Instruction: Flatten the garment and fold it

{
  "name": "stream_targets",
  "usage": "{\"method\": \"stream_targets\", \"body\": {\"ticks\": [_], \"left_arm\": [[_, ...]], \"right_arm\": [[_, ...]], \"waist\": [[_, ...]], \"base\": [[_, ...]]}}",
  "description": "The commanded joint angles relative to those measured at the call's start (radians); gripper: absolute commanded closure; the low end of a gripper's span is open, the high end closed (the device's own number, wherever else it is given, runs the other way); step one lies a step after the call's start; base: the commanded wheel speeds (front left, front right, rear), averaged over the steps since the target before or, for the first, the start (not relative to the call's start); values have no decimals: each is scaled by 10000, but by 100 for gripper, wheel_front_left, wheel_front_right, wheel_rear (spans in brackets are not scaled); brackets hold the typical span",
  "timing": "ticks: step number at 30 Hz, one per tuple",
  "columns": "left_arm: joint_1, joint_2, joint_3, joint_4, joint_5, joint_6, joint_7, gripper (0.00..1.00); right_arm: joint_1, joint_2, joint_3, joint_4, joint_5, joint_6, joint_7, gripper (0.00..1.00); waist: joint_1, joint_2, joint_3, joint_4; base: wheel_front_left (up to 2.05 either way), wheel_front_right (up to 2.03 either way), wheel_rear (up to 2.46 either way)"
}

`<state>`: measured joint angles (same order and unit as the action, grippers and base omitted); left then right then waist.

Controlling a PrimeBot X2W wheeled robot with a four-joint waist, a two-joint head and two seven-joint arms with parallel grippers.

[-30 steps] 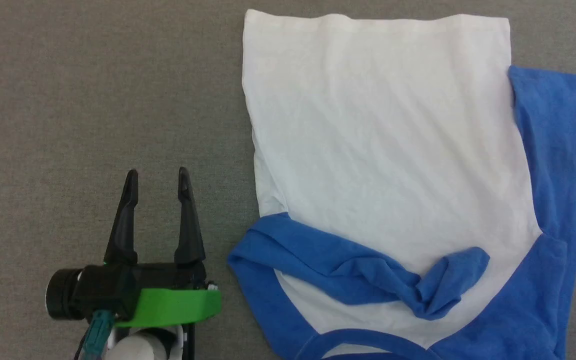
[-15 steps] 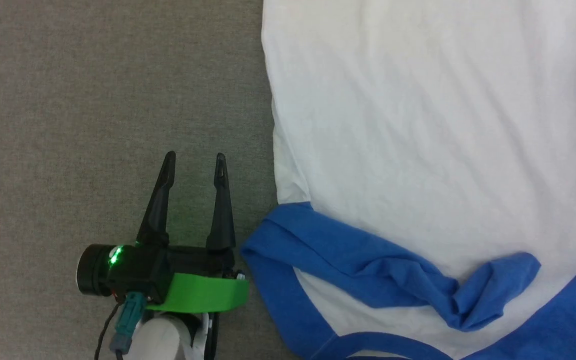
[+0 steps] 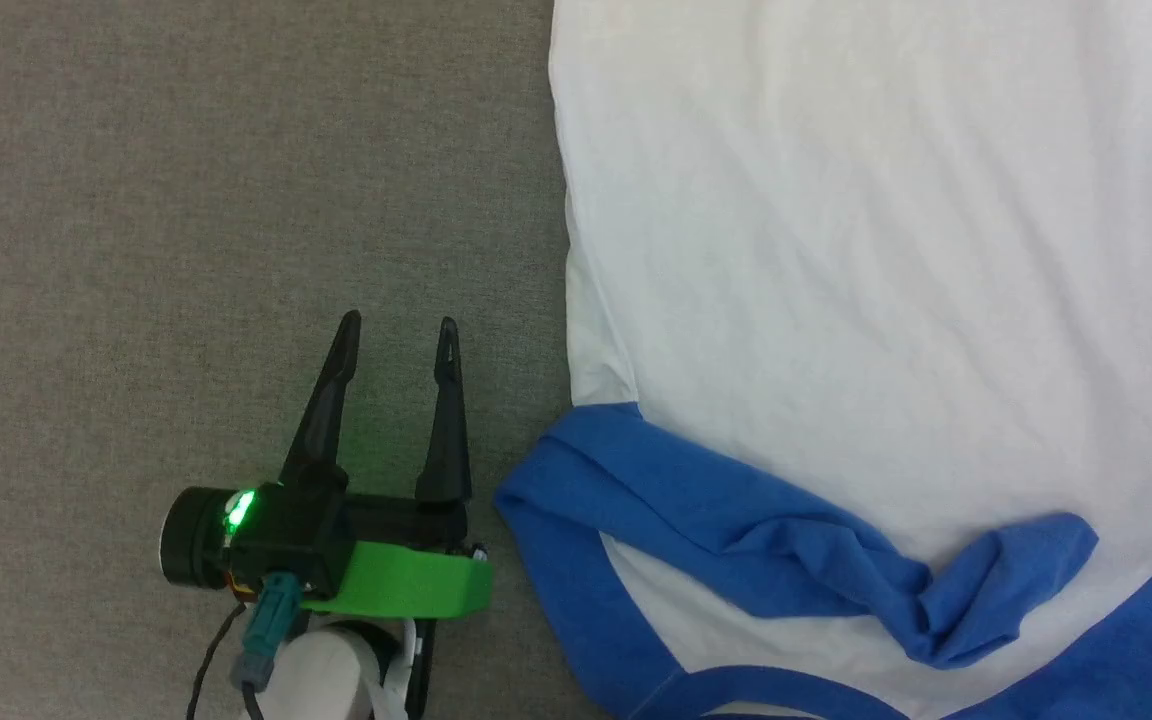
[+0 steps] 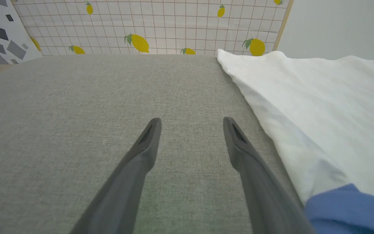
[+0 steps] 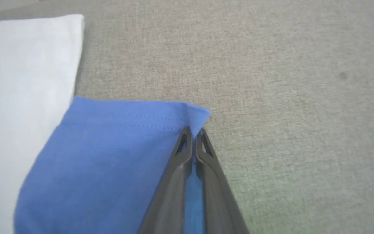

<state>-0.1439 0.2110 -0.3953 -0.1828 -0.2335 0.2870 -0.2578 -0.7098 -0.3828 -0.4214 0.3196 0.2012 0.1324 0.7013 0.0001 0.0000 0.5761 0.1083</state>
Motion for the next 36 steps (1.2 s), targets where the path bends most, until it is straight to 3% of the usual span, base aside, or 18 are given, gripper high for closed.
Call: {"method": "stream_targets", "body": {"ticks": [1, 7, 19, 23, 28, 36], "left_arm": [[-54, -20, 72, 71, -72, -60, -39, 0], [276, 83, 271, 377, -296, -138, -39, 0], [1170, 458, 604, 409, -730, -111, 24, 0], [1463, 539, 681, 348, -846, -61, 65, 0], [1712, 561, 696, 270, -960, -24, 85, 0], [1834, 509, 622, 267, -1084, -23, 90, 0]], "right_arm": [[180, 5, -178, 113, -63, -17, -234, 100], [625, -140, -1144, -413, 71, -17, -1113, 100], [2966, -252, -3755, -1459, 501, -17, -1253, 100], [3461, -228, -4106, -1799, 578, -17, -1342, 100], [3719, -119, -3583, -2721, 1169, -17, -1184, 100], [3759, 460, -1107, -5017, 2499, -17, -151, 100]], "waist": [[-1, 0, -555, -269], [-1, 0, -1583, -602], [-1, 0, -3117, -1105], [-1, 0, -3491, -1179], [-1, 0, -3884, -1184], [-1, 0, -4248, -1064]], "base": [[0, 0, 0], [0, 0, 0], [0, 0, 0], [0, 0, 0], [0, 0, 0], [0, 0, 0]]}}
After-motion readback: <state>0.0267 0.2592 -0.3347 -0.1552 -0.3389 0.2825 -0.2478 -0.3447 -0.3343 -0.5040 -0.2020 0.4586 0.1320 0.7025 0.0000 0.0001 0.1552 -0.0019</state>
